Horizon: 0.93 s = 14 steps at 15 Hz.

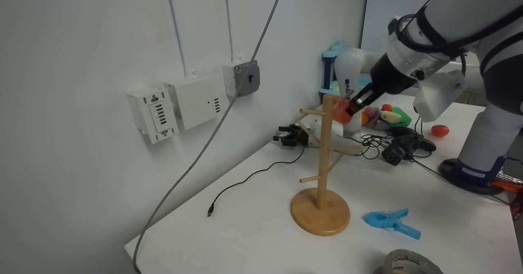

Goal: Remove the blue and orange objects from the hanger

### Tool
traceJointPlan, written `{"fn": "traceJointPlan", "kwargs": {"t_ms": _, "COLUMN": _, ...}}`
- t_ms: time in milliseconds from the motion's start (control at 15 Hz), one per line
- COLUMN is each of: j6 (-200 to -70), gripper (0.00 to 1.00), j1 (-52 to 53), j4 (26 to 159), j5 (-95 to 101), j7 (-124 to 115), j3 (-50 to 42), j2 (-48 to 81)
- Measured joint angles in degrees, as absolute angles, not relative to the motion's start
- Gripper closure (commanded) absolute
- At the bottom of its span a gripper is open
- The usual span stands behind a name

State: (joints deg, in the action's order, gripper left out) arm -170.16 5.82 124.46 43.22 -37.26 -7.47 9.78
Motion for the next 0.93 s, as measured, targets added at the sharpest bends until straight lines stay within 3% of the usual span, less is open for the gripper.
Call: {"fn": "traceJointPlan", "kwargs": {"t_ms": 933, "j6": -168.17, "gripper": 0.99, "j1": 5.82, "j4": 125.06, "j5": 54.77, "j7": -48.50, "j3": -8.72, "j2": 7.32}}
